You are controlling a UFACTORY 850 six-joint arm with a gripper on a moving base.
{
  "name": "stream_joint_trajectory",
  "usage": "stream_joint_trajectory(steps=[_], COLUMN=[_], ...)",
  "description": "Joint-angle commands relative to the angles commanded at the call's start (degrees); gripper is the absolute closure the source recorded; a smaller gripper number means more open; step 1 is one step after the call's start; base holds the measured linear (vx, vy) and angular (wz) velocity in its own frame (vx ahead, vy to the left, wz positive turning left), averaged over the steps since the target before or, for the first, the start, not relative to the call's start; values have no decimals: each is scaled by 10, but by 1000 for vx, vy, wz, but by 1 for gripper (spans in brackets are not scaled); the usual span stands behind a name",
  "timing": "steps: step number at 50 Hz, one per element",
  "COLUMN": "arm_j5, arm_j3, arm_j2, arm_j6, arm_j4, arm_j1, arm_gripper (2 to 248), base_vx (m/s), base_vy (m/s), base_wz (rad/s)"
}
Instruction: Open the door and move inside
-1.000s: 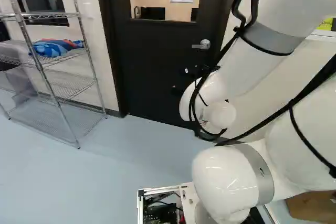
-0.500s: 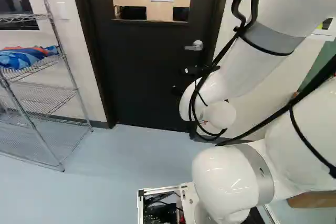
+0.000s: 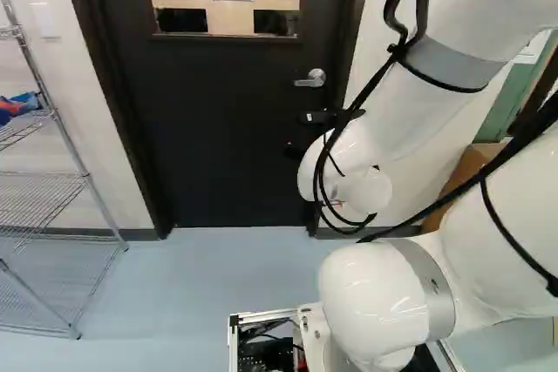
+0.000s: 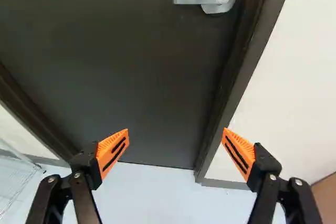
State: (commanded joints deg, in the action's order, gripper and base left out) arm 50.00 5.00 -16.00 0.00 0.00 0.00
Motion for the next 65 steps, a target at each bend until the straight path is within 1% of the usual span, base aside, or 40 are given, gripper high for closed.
stream_joint_trajectory(steps=[33,65], arm_j5=[0,0], arm_j3=[0,0], arm_j2=[0,0], arm_j6=[0,0], arm_j4=[0,0], arm_j1=[0,0], arm_gripper=[3,3], base_vx=[98,31], base_vy=[105,101], base_wz=[-319,-291])
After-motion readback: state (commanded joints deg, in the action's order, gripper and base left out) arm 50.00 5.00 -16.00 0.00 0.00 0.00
